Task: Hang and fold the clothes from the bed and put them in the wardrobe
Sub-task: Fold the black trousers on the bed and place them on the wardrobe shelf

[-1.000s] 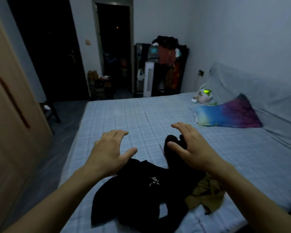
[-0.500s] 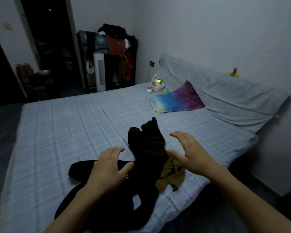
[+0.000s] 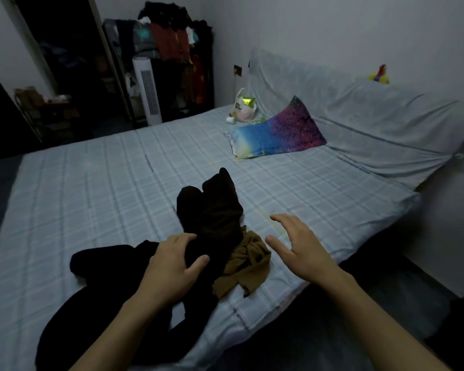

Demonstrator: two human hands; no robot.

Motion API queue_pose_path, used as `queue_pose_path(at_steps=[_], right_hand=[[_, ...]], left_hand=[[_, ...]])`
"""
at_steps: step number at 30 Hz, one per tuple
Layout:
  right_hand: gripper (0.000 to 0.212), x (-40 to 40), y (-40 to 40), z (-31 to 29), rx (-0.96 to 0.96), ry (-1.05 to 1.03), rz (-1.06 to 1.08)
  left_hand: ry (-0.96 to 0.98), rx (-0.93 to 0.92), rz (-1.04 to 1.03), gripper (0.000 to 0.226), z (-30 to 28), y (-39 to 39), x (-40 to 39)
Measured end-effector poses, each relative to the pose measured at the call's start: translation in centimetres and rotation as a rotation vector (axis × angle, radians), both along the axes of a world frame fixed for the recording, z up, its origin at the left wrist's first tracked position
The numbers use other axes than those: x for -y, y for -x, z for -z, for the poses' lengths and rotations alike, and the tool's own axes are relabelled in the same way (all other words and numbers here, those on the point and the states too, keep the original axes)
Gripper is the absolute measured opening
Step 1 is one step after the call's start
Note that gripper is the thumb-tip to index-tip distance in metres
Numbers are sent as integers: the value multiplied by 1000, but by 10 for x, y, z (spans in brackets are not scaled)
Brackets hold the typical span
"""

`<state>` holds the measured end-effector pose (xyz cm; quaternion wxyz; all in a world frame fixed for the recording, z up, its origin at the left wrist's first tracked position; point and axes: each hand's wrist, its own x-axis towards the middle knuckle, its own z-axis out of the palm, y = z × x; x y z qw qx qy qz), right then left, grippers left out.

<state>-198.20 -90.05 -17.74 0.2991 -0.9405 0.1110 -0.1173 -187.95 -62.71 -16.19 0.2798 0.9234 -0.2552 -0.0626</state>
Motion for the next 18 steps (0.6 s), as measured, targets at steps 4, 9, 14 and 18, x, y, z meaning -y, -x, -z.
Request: queue_pose_path(at_steps=[4, 9, 14, 18], right_hand=[[58, 42, 3, 12, -30, -20, -29], [56, 67, -7, 26, -44, -44, -38], [55, 70, -30, 53, -133, -59, -47], [54, 65, -63, 68, -205, -35, -56]], left_hand=[[-36, -27, -2, 59, 16, 13, 44], [-85, -66, -12, 59, 32, 2, 70], [-104, -116, 0, 60, 56, -26, 91], [-86, -174, 38, 60, 76, -60, 114]])
